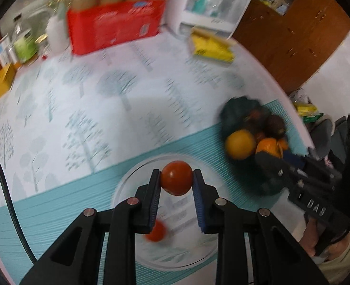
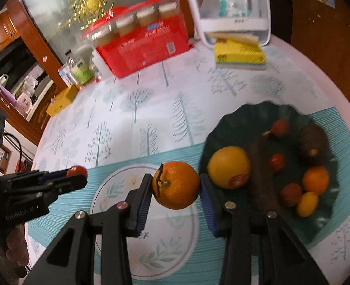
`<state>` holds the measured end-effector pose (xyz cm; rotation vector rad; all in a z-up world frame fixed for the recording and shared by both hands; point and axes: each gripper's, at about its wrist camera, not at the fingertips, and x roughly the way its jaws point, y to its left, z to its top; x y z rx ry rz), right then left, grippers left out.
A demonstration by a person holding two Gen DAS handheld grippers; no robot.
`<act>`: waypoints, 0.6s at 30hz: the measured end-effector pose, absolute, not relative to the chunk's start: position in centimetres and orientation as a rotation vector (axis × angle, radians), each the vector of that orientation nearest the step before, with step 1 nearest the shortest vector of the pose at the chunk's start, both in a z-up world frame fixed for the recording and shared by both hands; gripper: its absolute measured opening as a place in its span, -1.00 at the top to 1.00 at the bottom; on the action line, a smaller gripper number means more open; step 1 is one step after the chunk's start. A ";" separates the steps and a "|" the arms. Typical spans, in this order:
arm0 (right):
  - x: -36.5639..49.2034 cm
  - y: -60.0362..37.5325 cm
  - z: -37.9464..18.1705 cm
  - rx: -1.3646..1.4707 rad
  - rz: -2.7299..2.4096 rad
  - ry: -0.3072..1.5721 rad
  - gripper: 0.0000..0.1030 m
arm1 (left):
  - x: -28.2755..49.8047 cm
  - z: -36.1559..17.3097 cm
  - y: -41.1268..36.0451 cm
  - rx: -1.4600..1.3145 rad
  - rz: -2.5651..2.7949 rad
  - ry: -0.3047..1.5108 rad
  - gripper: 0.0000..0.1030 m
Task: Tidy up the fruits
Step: 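Carry the tomato and tangerine onto the green plate and open both grippers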
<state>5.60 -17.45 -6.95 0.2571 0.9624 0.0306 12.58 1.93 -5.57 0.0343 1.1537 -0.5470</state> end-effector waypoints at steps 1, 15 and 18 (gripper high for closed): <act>5.3 -18.1 -6.3 0.252 0.023 0.948 0.23 | 12.7 -4.9 0.9 0.031 -0.556 1.142 0.52; 2.9 -29.3 -1.6 0.186 -0.076 0.857 0.23 | 14.6 -1.9 -14.4 0.096 -0.608 1.079 0.52; 2.9 -30.6 -3.1 0.184 -0.068 0.896 0.23 | 15.1 -3.8 -17.3 0.107 -0.602 1.121 0.52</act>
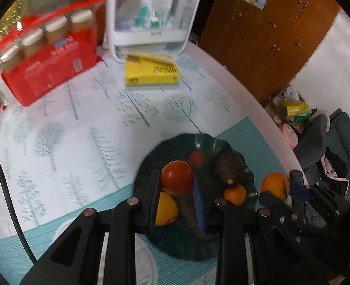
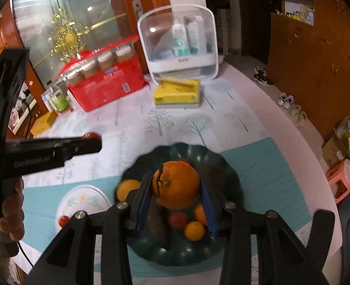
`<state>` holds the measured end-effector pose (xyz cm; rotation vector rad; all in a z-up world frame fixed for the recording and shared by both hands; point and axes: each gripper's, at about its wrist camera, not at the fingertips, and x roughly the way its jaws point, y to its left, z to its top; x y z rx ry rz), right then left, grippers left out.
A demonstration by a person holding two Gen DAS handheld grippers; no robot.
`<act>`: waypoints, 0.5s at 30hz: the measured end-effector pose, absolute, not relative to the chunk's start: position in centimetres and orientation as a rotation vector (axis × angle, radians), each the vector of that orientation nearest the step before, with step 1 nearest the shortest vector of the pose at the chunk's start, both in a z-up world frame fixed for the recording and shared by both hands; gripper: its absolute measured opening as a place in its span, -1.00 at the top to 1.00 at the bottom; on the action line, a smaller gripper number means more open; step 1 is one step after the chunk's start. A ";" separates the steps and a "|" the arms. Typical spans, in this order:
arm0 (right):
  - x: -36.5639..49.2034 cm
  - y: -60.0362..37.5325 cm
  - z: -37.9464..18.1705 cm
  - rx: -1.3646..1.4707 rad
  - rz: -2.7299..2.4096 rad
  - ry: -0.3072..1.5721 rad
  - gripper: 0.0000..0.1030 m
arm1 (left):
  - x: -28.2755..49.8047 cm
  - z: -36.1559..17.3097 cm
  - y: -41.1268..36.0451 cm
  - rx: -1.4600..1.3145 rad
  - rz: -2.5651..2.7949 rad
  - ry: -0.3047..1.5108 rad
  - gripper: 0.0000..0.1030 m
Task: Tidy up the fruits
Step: 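Carry the tomato and tangerine onto the green plate and open both grippers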
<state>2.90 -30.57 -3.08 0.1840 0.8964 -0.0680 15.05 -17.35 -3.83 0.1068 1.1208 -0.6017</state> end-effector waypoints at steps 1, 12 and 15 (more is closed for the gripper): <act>2.9 -30.9 -3.7 0.184 -0.061 0.913 0.23 | 15.1 -4.5 -18.1 0.109 -0.599 1.135 0.52; 3.8 -33.1 -9.5 0.179 0.046 1.047 0.22 | 16.1 -11.2 -23.4 0.132 -0.538 1.263 0.52; 4.2 -33.1 -10.3 0.168 0.079 1.069 0.22 | 16.2 -11.9 -24.2 0.133 -0.528 1.278 0.52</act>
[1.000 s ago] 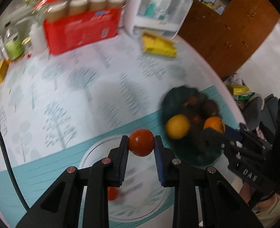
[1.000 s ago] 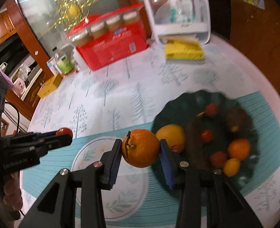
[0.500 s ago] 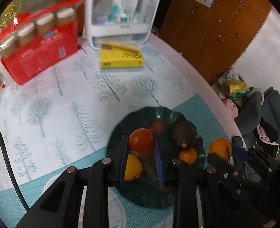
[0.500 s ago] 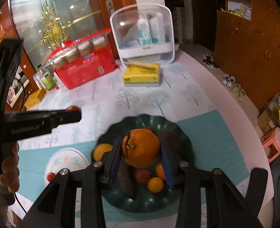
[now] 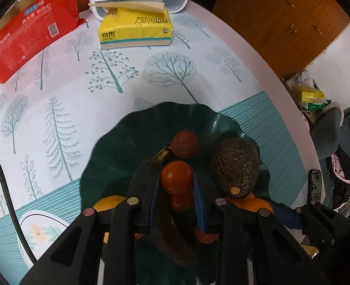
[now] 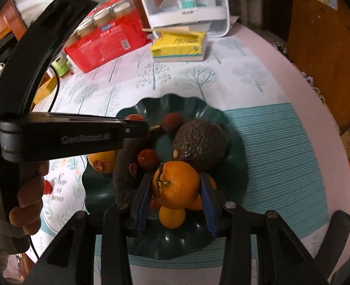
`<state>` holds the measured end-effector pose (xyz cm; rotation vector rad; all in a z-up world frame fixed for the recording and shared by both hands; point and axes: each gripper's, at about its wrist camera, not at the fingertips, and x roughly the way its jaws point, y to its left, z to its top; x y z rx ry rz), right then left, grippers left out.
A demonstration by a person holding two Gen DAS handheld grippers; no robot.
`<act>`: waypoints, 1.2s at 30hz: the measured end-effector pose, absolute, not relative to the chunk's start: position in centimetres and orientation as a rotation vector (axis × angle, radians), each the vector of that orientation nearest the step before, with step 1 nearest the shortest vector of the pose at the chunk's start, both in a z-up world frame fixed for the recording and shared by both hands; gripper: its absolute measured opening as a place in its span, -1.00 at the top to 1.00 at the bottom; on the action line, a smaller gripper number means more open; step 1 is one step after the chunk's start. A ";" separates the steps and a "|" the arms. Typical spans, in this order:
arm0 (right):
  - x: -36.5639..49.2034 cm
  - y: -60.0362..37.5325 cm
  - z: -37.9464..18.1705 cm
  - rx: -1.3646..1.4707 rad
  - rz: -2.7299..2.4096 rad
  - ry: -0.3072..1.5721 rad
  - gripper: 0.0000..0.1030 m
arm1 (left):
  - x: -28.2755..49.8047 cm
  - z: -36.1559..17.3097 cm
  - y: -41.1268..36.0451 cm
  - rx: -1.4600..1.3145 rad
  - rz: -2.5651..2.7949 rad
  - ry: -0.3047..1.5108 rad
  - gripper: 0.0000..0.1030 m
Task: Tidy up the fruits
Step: 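Carry the tomato and tangerine onto the green plate and open both grippers, then move both grippers back over the white plate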
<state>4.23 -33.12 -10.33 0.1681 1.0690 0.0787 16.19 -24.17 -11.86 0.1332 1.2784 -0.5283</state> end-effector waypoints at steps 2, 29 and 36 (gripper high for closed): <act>4.5 -33.0 -10.7 0.156 0.091 1.080 0.21 | 16.2 -12.1 -24.4 0.143 -0.512 1.281 0.50; 5.0 -32.4 -8.7 0.169 0.061 1.041 0.08 | 14.0 -8.5 -15.3 -0.014 -0.369 1.228 -0.75; 4.5 -30.6 -7.0 0.172 0.034 1.004 0.08 | 12.9 -6.3 -12.3 -0.021 -0.382 1.194 -0.76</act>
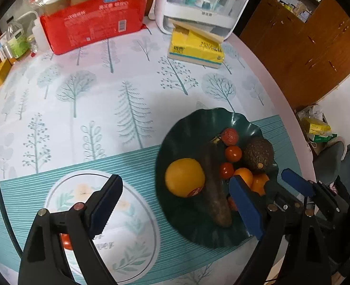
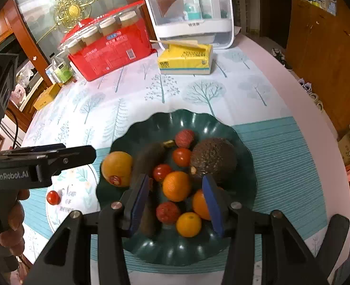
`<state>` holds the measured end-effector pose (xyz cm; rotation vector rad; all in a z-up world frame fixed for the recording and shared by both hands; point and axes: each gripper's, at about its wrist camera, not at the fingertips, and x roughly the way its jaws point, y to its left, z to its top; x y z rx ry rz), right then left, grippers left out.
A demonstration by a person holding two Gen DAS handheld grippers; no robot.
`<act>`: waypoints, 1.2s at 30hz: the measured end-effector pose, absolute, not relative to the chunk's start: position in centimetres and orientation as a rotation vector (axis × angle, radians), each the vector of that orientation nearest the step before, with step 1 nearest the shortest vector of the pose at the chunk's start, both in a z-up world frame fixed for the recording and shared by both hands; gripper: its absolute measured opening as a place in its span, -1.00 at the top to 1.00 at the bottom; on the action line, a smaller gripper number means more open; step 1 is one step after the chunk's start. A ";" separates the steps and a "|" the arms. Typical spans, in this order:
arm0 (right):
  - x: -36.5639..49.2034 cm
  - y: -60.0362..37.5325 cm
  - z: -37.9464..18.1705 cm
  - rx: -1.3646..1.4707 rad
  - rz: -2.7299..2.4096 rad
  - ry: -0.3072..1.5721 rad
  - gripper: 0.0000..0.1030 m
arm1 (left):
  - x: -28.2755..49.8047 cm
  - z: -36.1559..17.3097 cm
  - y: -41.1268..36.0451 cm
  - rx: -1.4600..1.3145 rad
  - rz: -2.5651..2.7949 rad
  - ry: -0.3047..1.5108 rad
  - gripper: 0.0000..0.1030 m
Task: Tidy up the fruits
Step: 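Move both grippers back over the white plate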
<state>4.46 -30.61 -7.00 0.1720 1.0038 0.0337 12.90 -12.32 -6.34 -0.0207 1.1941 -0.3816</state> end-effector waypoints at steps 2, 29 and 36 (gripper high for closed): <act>4.2 -29.8 -6.2 0.169 0.024 0.986 0.08 | 12.5 -5.7 -11.4 -0.021 -0.387 1.181 -0.76; 4.2 -8.3 -1.5 0.028 0.177 0.904 0.08 | 6.5 -2.2 13.2 -0.088 -0.168 1.014 -0.85; 5.4 -4.3 -7.1 -0.031 0.216 1.025 0.08 | 5.8 -8.0 16.0 -0.108 -0.111 1.126 -0.85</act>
